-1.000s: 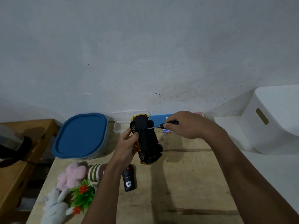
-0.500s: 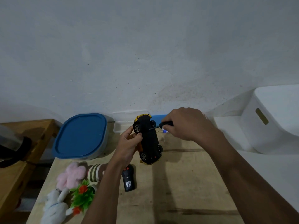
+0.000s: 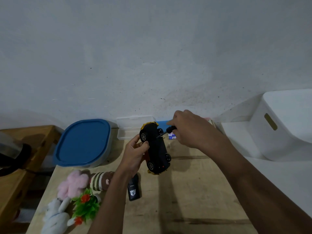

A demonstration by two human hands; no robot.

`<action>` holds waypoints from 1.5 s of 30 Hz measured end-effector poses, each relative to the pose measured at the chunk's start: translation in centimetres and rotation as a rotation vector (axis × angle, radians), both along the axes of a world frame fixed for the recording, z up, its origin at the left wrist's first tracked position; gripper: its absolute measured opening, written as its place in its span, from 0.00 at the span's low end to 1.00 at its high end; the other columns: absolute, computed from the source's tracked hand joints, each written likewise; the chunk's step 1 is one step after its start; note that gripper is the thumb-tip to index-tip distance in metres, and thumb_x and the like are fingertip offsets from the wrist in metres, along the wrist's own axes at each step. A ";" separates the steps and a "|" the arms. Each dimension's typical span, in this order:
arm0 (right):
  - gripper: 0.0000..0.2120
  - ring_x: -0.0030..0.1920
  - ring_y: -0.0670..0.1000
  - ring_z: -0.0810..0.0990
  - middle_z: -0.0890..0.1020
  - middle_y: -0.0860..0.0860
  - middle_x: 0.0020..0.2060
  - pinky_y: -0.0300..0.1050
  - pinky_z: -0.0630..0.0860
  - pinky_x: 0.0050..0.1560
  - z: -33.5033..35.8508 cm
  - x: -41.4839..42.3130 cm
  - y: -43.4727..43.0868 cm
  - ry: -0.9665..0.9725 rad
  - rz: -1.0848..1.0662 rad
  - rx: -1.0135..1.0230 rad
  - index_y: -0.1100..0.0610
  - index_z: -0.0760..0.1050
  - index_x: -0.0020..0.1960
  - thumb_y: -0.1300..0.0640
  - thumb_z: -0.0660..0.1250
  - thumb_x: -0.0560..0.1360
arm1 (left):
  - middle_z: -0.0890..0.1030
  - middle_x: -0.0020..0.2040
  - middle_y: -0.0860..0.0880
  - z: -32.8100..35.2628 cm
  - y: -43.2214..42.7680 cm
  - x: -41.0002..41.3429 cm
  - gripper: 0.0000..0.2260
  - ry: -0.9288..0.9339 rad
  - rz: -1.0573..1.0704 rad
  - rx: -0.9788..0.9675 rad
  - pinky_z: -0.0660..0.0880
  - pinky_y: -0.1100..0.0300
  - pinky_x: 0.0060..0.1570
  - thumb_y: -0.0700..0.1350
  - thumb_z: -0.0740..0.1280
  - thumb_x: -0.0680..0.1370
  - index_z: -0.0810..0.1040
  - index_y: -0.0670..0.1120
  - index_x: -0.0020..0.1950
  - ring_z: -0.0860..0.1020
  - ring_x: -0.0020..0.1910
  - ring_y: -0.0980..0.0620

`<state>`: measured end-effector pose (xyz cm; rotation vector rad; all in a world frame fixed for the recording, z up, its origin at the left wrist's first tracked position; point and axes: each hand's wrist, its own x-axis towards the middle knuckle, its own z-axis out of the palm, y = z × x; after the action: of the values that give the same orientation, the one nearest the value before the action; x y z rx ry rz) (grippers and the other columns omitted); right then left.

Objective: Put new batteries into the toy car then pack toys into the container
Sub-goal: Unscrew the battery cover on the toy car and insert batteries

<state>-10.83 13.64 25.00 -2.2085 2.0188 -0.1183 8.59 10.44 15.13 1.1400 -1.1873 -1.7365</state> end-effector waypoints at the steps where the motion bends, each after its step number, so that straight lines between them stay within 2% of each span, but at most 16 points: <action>1: 0.11 0.50 0.52 0.73 0.73 0.52 0.49 0.45 0.71 0.43 0.0 0.0 0.0 -0.002 -0.028 0.027 0.56 0.76 0.59 0.55 0.61 0.79 | 0.85 0.45 0.45 0.0 0.0 0.1 0.14 0.001 -0.003 -0.002 0.80 0.51 0.48 0.33 0.62 0.80 0.78 0.47 0.60 0.84 0.47 0.49; 3: 0.12 0.44 0.52 0.74 0.73 0.52 0.45 0.45 0.69 0.41 0.2 -0.1 -0.1 -0.019 -0.067 0.082 0.58 0.76 0.56 0.52 0.60 0.80 | 0.85 0.47 0.44 0.1 0.0 0.1 0.13 0.009 0.006 0.000 0.79 0.48 0.51 0.34 0.62 0.80 0.78 0.48 0.60 0.84 0.48 0.48; 7: 0.10 0.42 0.52 0.78 0.81 0.51 0.46 0.44 0.68 0.39 1.2 0.1 0.1 0.073 -0.013 0.070 0.53 0.77 0.58 0.50 0.62 0.80 | 0.85 0.48 0.43 0.0 -0.2 0.3 0.13 0.012 0.020 0.004 0.79 0.47 0.53 0.35 0.63 0.80 0.79 0.47 0.62 0.83 0.50 0.45; 10: 0.10 0.42 0.52 0.80 0.82 0.49 0.45 0.44 0.68 0.39 1.6 0.1 0.3 0.110 0.020 0.007 0.50 0.78 0.56 0.48 0.62 0.79 | 0.84 0.53 0.40 -0.2 -0.3 0.4 0.15 0.010 0.020 0.017 0.78 0.45 0.53 0.37 0.64 0.80 0.76 0.45 0.67 0.81 0.54 0.41; 14: 0.15 0.41 0.53 0.78 0.79 0.49 0.40 0.46 0.72 0.39 1.3 0.1 0.2 0.075 0.033 0.026 0.53 0.79 0.49 0.51 0.55 0.81 | 0.83 0.53 0.40 -0.2 -0.4 0.5 0.17 0.008 0.011 0.011 0.78 0.43 0.55 0.37 0.63 0.81 0.75 0.46 0.69 0.81 0.56 0.39; 17: 0.14 0.49 0.52 0.77 0.77 0.51 0.49 0.46 0.72 0.40 0.9 -0.2 -0.1 0.051 0.077 0.002 0.49 0.79 0.59 0.53 0.56 0.82 | 0.84 0.52 0.42 0.0 -0.2 0.4 0.19 0.004 -0.002 -0.017 0.80 0.49 0.49 0.37 0.62 0.81 0.73 0.49 0.71 0.83 0.54 0.43; 20: 0.13 0.54 0.53 0.75 0.75 0.51 0.54 0.49 0.75 0.47 0.8 -0.4 -0.2 0.020 0.072 0.041 0.48 0.76 0.64 0.52 0.60 0.81 | 0.84 0.53 0.42 0.3 0.1 0.2 0.21 -0.012 -0.007 -0.047 0.82 0.49 0.48 0.37 0.62 0.81 0.71 0.54 0.73 0.83 0.53 0.43; 22: 0.14 0.50 0.52 0.76 0.76 0.53 0.55 0.47 0.75 0.45 0.7 -0.6 -0.2 0.019 0.008 0.095 0.53 0.76 0.63 0.49 0.60 0.81 | 0.84 0.55 0.43 0.4 0.1 0.1 0.22 -0.009 -0.019 -0.067 0.82 0.48 0.48 0.37 0.62 0.82 0.70 0.56 0.73 0.83 0.54 0.43; 25: 0.15 0.41 0.51 0.77 0.79 0.53 0.48 0.45 0.71 0.40 0.8 -0.8 -0.4 -0.020 -0.060 0.169 0.57 0.77 0.55 0.48 0.57 0.81 | 0.84 0.55 0.45 0.7 0.0 0.0 0.23 -0.010 -0.037 -0.085 0.82 0.52 0.46 0.37 0.61 0.82 0.70 0.58 0.73 0.84 0.53 0.46; 30: 0.12 0.47 0.53 0.80 0.81 0.51 0.52 0.45 0.71 0.42 1.7 -0.7 0.1 0.062 0.015 0.105 0.50 0.77 0.61 0.49 0.61 0.80 | 0.84 0.52 0.44 0.8 0.1 -0.1 0.23 -0.028 -0.041 -0.089 0.81 0.55 0.42 0.37 0.62 0.82 0.70 0.59 0.72 0.85 0.49 0.49; 33: 0.11 0.46 0.50 0.77 0.80 0.48 0.52 0.43 0.68 0.41 1.7 -0.5 0.0 0.083 0.078 0.045 0.47 0.78 0.60 0.51 0.61 0.80 | 0.84 0.53 0.44 0.6 0.2 -0.1 0.23 -0.030 -0.041 -0.085 0.82 0.54 0.43 0.36 0.62 0.82 0.70 0.59 0.71 0.85 0.49 0.49; 37: 0.15 0.49 0.52 0.78 0.78 0.51 0.50 0.47 0.75 0.42 1.0 -0.7 -0.3 0.079 0.126 0.050 0.49 0.79 0.61 0.52 0.55 0.82 | 0.84 0.54 0.42 0.4 0.2 0.0 0.23 -0.031 -0.035 -0.084 0.82 0.51 0.45 0.36 0.63 0.81 0.71 0.58 0.71 0.84 0.51 0.46; 40: 0.15 0.53 0.52 0.73 0.76 0.51 0.53 0.49 0.77 0.46 0.4 -0.6 -0.5 0.119 0.168 0.009 0.48 0.76 0.65 0.59 0.60 0.81 | 0.84 0.54 0.40 0.3 0.1 0.1 0.22 -0.030 -0.029 -0.083 0.82 0.51 0.45 0.36 0.63 0.81 0.71 0.58 0.71 0.84 0.52 0.44; 42: 0.16 0.54 0.52 0.71 0.75 0.51 0.54 0.49 0.78 0.47 0.1 -0.7 -0.7 0.107 0.157 -0.011 0.52 0.75 0.66 0.62 0.63 0.79 | 0.84 0.55 0.41 0.2 0.1 0.2 0.22 -0.025 -0.033 -0.082 0.82 0.48 0.46 0.36 0.63 0.81 0.71 0.58 0.71 0.84 0.53 0.43; 45: 0.08 0.50 0.51 0.73 0.75 0.52 0.49 0.46 0.73 0.42 0.1 -0.8 -0.7 0.103 0.087 0.068 0.58 0.75 0.56 0.55 0.62 0.80 | 0.84 0.55 0.41 0.1 0.0 0.3 0.23 -0.023 -0.041 -0.086 0.81 0.46 0.48 0.37 0.63 0.81 0.70 0.57 0.72 0.83 0.54 0.41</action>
<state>-11.59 12.94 25.08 -2.2998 1.9416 0.0734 8.93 10.46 15.20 1.0937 -1.2948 -1.6895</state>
